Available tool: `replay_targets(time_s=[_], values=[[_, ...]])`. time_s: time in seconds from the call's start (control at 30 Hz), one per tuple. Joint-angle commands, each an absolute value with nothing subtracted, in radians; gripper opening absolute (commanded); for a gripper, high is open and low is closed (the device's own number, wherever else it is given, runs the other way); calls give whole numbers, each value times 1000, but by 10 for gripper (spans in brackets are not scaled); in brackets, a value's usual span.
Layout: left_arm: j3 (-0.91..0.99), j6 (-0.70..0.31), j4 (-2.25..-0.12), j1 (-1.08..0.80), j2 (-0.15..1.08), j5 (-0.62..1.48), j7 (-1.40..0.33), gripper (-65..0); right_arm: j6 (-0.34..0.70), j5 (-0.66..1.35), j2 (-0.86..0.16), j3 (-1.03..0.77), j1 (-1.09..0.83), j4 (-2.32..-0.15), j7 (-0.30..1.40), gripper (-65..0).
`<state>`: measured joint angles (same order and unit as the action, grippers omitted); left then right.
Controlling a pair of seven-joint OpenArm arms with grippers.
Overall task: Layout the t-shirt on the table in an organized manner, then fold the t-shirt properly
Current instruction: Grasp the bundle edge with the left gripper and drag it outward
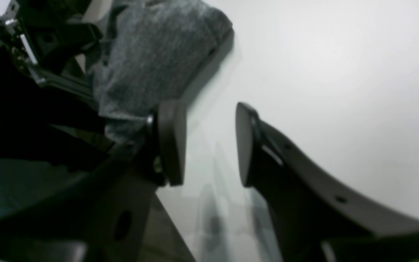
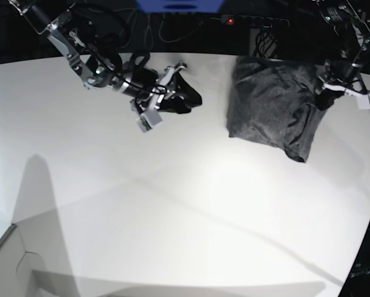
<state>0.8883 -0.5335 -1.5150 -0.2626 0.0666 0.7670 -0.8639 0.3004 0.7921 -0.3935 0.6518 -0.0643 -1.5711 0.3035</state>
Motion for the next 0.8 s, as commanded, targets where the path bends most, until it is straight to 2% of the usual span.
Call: replay_targets(time_s=[0.0,0.07,0.33,0.57,0.77], values=[[895,-539,-1538,-262,79,794,-849,-633,312,808,-397,648,-51,-1590,278,-447],[911,-539,-1561,-263,84,796,-849,-650,312,808,-397,648,-51,-1590,278,-447],[1021,-539,-1590,-219,120,785,-851,-648,312,808,-398,648,-54,-1590,278,-447],[1017,-539,-1449,-147,145,785,-851,-645,312,808,-397,648,-56,-1590,278,-447],[958,-539,-1296,-108,219,783,-849,-644,312,808,-401,648,-74,-1618,280,-447]])
